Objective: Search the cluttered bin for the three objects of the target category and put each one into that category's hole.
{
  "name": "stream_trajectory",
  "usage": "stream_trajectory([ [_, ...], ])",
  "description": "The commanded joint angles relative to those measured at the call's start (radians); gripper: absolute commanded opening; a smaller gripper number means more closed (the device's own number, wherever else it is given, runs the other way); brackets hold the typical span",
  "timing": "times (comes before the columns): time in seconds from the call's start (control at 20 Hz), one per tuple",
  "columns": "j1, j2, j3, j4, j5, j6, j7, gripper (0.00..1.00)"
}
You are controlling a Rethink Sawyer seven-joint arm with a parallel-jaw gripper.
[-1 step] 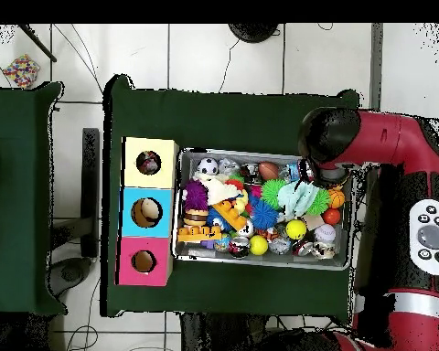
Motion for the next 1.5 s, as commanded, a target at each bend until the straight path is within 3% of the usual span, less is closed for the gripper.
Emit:
stream_trajectory([
  [0.05, -0.011, -0.008, 0.098, 0.125, 0.01, -0.124, -0.183, 1.0],
  [0.45, -0.042, -0.046, 0.144, 0.194, 0.074, -0.312, -0.101, 1.0],
  [0.75, -0.065, -0.049, 0.164, 0.226, 0.123, -0.388, -0.067, 1.0],
  [0.95, -0.051, -0.03, 0.15, 0.186, 0.122, -0.321, -0.104, 1.0],
  [1.15, -0.029, 0.008, 0.125, 0.125, 0.125, -0.172, -0.117, 1.0],
  [1.5, -0.003, 0.034, 0.101, 0.097, 0.089, -0.118, -0.098, 1.0],
])
